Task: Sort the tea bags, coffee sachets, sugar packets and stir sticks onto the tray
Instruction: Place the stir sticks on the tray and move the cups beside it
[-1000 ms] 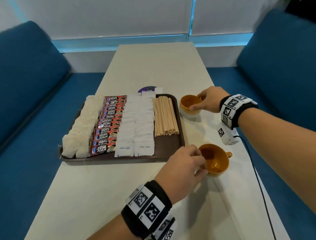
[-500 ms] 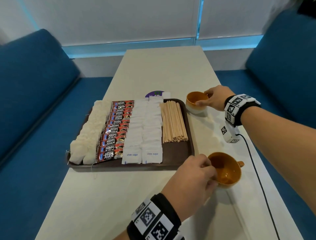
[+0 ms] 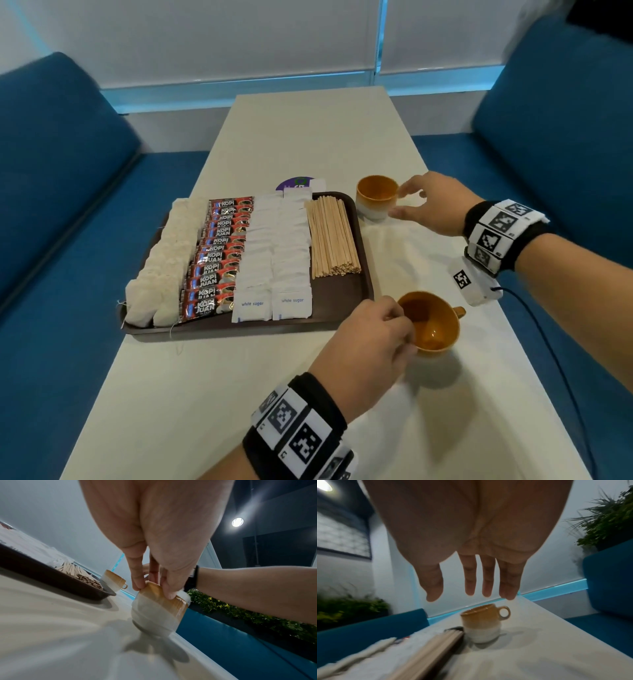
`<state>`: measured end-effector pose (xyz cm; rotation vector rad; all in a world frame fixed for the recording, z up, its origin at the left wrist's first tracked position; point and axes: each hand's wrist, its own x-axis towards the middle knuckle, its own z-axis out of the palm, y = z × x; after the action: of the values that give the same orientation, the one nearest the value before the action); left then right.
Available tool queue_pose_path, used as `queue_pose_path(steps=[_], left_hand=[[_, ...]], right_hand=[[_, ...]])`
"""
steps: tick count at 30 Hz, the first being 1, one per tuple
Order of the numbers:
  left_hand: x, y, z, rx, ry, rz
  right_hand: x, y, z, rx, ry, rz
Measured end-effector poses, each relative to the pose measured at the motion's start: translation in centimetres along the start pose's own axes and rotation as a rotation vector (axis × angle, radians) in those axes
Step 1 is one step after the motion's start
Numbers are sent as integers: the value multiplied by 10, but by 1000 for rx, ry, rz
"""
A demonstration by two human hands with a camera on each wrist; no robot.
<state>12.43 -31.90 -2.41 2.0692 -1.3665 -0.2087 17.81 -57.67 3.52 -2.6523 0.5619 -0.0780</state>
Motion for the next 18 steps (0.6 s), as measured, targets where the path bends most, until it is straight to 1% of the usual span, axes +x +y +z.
queue_pose_path(steps=[2,5,7,11,13,15,18], left_hand=[[1,0,-3,-5,-17,-29],[2,0,-7,-41,20,-96],[2,-1,-7,-85,60,-146],[1,0,-9,-176,85,-285],[1,-1,-9,-161,73,-344],[0,-1,-10,-145,37,-383],[-1,-4,-11,-109,6,-369]], right_hand=[[-35,-2,-10,22,-78,-24],[-93,0,-23,131,-206,-36],[-126,7,-25,157,-219,-45],[-170,17,-4,79,-241,-9],[-182,16,13,107,-232,10],[-189,14,29,172,-174,27],[-192,9,42,228,-74,63]])
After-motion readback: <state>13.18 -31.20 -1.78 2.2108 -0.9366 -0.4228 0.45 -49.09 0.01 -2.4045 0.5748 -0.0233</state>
